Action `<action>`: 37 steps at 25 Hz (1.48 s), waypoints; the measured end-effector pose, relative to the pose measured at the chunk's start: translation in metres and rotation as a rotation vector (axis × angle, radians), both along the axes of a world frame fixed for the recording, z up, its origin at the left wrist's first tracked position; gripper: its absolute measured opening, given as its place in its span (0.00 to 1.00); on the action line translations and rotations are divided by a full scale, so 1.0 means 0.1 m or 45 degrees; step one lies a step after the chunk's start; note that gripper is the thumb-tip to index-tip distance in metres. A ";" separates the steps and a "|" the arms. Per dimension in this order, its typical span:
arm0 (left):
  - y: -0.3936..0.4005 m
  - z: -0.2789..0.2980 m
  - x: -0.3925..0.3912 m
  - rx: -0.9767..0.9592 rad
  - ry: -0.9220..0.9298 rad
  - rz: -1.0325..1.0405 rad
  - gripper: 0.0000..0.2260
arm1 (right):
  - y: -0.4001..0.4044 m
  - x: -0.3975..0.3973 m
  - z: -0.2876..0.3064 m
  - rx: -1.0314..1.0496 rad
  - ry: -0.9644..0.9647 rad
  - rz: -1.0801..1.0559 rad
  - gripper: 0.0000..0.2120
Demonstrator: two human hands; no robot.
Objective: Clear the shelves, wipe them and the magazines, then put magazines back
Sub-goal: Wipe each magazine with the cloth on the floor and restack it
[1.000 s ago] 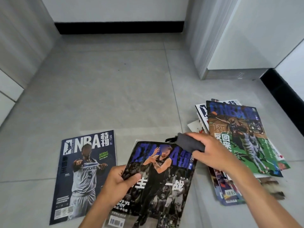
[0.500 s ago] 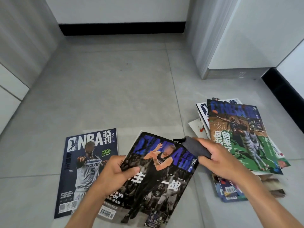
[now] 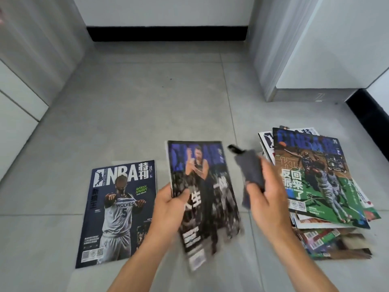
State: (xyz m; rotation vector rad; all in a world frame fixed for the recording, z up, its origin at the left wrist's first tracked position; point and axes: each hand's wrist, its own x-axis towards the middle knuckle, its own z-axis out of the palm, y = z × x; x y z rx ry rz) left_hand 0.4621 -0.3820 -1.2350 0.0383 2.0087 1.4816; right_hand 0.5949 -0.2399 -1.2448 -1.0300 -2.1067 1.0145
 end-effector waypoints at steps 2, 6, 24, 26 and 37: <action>0.12 0.05 0.07 0.162 -0.305 0.275 0.08 | -0.31 0.02 -0.10 -0.111 -0.110 0.369 0.29; 0.22 0.12 0.08 0.144 -0.486 0.566 0.10 | -0.76 -0.01 -0.16 0.367 -0.446 0.581 0.34; -0.33 -0.09 -0.28 0.229 0.563 -0.498 0.08 | 0.25 0.28 0.44 0.494 -0.471 0.708 0.29; -0.22 -0.05 -0.15 0.301 0.703 -0.635 0.06 | -0.02 -0.01 0.57 0.622 -0.362 0.766 0.28; -0.44 0.13 -0.37 0.325 0.364 -0.252 0.10 | 0.65 0.39 0.29 0.275 -0.502 0.620 0.35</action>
